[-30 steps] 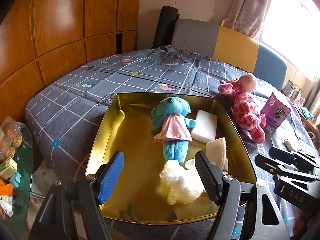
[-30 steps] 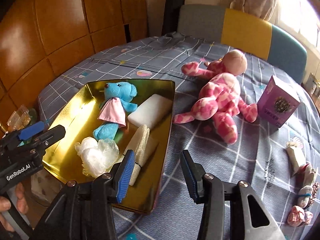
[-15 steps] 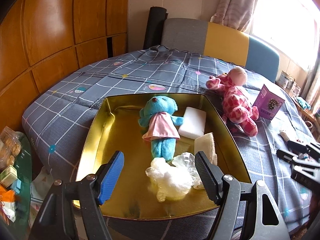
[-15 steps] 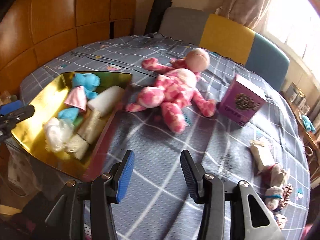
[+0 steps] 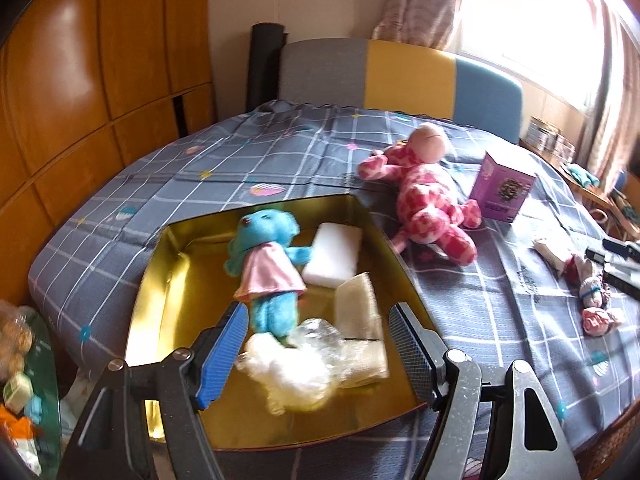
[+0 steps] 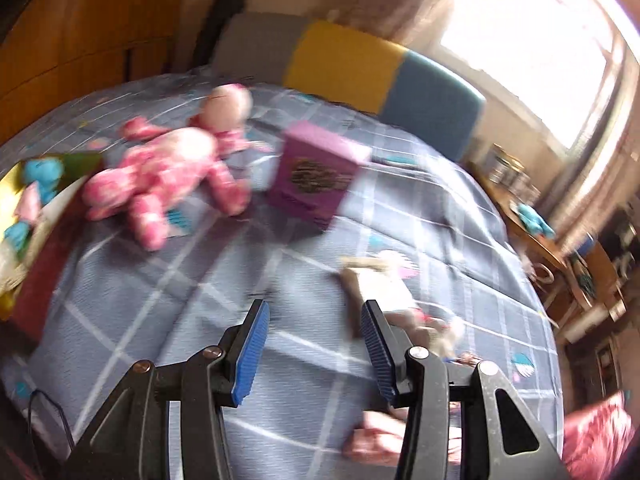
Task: Organize soft objects
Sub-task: 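Move the right tool toward the brown scrunchie and white gloves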
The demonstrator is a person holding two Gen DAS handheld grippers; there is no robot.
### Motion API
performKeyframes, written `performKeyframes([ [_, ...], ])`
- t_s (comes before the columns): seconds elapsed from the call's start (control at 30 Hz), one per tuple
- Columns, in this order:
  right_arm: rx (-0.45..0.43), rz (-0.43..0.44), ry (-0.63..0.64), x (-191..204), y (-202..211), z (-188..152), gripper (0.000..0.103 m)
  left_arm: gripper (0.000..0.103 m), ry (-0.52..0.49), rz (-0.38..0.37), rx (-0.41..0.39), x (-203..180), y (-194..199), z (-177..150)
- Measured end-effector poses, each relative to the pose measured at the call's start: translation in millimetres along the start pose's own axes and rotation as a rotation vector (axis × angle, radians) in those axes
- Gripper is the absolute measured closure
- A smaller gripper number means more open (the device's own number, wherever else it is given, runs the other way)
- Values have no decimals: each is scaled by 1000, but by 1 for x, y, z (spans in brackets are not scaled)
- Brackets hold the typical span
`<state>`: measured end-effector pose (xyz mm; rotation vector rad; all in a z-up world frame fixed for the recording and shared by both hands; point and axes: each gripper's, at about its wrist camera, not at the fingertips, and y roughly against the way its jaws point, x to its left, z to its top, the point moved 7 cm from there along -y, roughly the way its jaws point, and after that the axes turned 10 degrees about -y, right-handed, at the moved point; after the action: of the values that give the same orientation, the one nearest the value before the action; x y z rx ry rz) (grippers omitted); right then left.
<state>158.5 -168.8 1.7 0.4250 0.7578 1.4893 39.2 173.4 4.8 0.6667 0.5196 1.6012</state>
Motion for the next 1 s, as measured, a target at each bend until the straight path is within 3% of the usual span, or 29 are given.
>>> performKeyframes([
  [0.23, -25, -249, -285, -129, -28, -6, 55, 29, -66, -50, -8, -35, -1, 18],
  [0.3, 12, -290, -405, -160, -36, -19, 55, 29, -85, -66, -3, -45, -4, 22],
  [0.4, 77, -250, -560, -186, -47, -33, 55, 29, -105, -92, 13, -63, -11, 26],
  [0.53, 144, -203, -620, -189, -58, -44, 55, 29, -140, -137, 35, -90, -20, 30],
  [0.83, 133, -188, -676, -192, -53, -46, 55, 29, -195, -229, 57, -148, -34, 45],
  [1.0, 141, -79, -715, -186, -57, -45, 55, 29, -235, -252, 68, -175, -42, 50],
])
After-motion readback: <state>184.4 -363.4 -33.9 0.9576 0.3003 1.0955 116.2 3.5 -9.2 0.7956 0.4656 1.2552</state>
